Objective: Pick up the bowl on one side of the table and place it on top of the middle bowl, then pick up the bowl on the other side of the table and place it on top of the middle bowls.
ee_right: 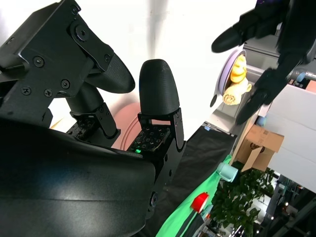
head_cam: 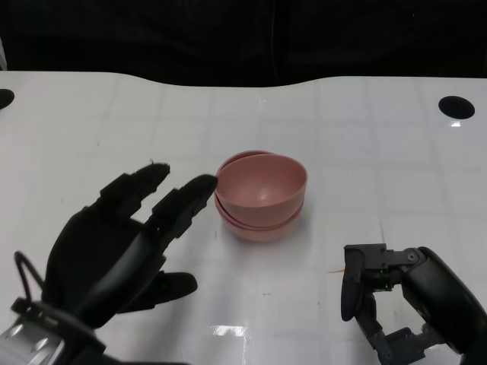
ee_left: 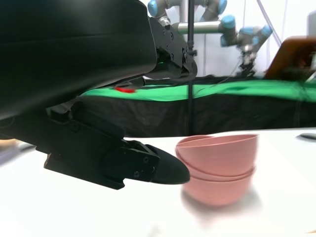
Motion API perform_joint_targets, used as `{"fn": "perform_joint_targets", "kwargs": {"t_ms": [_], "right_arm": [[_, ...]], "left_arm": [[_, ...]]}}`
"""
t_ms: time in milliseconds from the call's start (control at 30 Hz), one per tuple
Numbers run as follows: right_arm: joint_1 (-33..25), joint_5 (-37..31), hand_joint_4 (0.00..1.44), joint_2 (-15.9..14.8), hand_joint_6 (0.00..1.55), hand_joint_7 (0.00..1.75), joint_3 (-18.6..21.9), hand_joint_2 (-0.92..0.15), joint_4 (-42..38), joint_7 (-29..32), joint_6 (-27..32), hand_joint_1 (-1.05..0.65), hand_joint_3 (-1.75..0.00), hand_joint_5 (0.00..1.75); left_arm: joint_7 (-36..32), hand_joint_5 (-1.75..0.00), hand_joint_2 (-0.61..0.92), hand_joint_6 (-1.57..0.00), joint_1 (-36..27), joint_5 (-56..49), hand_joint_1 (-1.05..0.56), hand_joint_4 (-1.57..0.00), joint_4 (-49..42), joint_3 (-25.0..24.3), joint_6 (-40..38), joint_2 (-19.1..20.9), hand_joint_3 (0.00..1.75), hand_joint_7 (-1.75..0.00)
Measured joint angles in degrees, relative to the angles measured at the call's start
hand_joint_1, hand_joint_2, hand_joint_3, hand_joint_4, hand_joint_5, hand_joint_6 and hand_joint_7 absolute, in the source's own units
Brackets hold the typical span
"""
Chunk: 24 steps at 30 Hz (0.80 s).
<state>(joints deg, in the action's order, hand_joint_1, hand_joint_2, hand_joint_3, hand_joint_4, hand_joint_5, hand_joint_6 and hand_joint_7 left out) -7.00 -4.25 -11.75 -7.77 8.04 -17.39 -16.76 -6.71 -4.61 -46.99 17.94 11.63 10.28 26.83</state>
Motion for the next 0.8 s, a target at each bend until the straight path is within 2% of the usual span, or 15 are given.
{"fn": "perform_joint_targets", "kwargs": {"t_ms": [67,200,233,267,300,367,400,433,500,600,800], "right_arm": [[0.0,-0.2,0.92,0.0,0.83,1.5,-0.1,-0.21,0.0,0.1,0.1,-0.07,-1.62,1.75],[0.3,-0.9,0.92,0.0,0.83,1.49,-0.3,-0.2,0.0,0.1,0.4,-0.06,-1.63,1.75],[0.4,-0.8,0.92,0.0,0.83,1.49,-0.3,-0.2,0.0,0.2,0.4,-0.06,-1.63,1.75],[0.4,-0.8,0.92,0.0,0.83,1.49,-0.3,-0.2,0.0,0.2,0.4,-0.06,-1.63,1.75],[0.5,-0.8,0.92,0.0,0.83,1.49,-0.3,-0.2,0.0,0.2,0.4,-0.06,-1.63,1.75],[0.8,-0.8,0.92,0.0,0.83,1.49,-0.3,-0.2,-0.1,0.2,0.4,-0.05,-1.63,1.75],[0.8,-0.7,0.91,0.0,0.83,1.49,-0.2,-0.2,-0.1,0.2,0.4,-0.06,-1.63,1.75],[0.8,-0.7,0.91,0.0,0.83,1.49,-0.2,-0.2,-0.2,0.2,0.4,-0.06,-1.63,1.75],[0.8,-0.6,0.91,0.0,0.82,1.48,-0.1,-0.2,-0.7,0.1,0.3,-0.05,-1.62,1.75],[0.8,-0.4,0.9,0.0,0.82,1.48,0.2,-0.2,-0.9,0.0,0.2,-0.06,-1.62,1.75],[0.7,0.4,0.88,-0.1,0.83,1.45,1.0,-0.21,-0.9,-0.1,0.2,-0.02,-1.6,1.75]], "left_arm": [[-0.4,-0.47,0.92,-0.52,-1.9,4.4,-0.44,-0.49,0.0,-2.0,3.2,0.0,0.18,-0.18],[-0.3,-0.66,0.92,-0.86,-6.6,16.3,-0.28,-0.76,0.1,-6.1,9.0,-0.8,0.18,-0.29],[-0.2,-0.69,0.92,-0.9,-7.6,20.0,-0.26,-0.78,0.0,-6.8,10.4,-1.6,0.17,-0.3],[0.2,-0.86,0.91,-0.96,-8.4,23.6,-0.22,-0.8,-0.1,-7.1,11.6,-2.6,0.19,-0.32],[0.9,-1.15,0.84,-1.02,-9.0,27.5,-0.15,-0.8,-0.2,-7.2,12.0,-3.9,0.37,-0.41],[3.4,-1.38,0.65,-1.02,-10.1,36.2,-0.1,-0.8,-0.7,-7.2,11.9,-6.8,0.79,-0.57],[4.5,-1.48,0.56,-0.96,-10.4,39.7,-0.08,-0.79,-1.0,-7.2,11.6,-8.4,1.01,-0.82],[5.4,-1.52,0.53,-0.93,-10.5,42.5,-0.08,-0.78,-1.3,-7.2,11.3,-9.8,1.09,-0.93],[6.8,-1.64,0.46,-0.87,-10.6,46.1,-0.08,-0.84,-1.5,-7.2,10.3,-11.8,1.3,-1.29],[7.8,-1.68,0.4,-0.87,-11.3,48.3,-0.06,-0.91,-0.4,-7.5,6.3,-14.0,1.46,-1.5],[8.4,-1.74,0.37,-0.85,-13.7,54.7,-0.03,-0.92,8.1,-8.0,-7.5,-16.7,1.51,-1.59]]}}
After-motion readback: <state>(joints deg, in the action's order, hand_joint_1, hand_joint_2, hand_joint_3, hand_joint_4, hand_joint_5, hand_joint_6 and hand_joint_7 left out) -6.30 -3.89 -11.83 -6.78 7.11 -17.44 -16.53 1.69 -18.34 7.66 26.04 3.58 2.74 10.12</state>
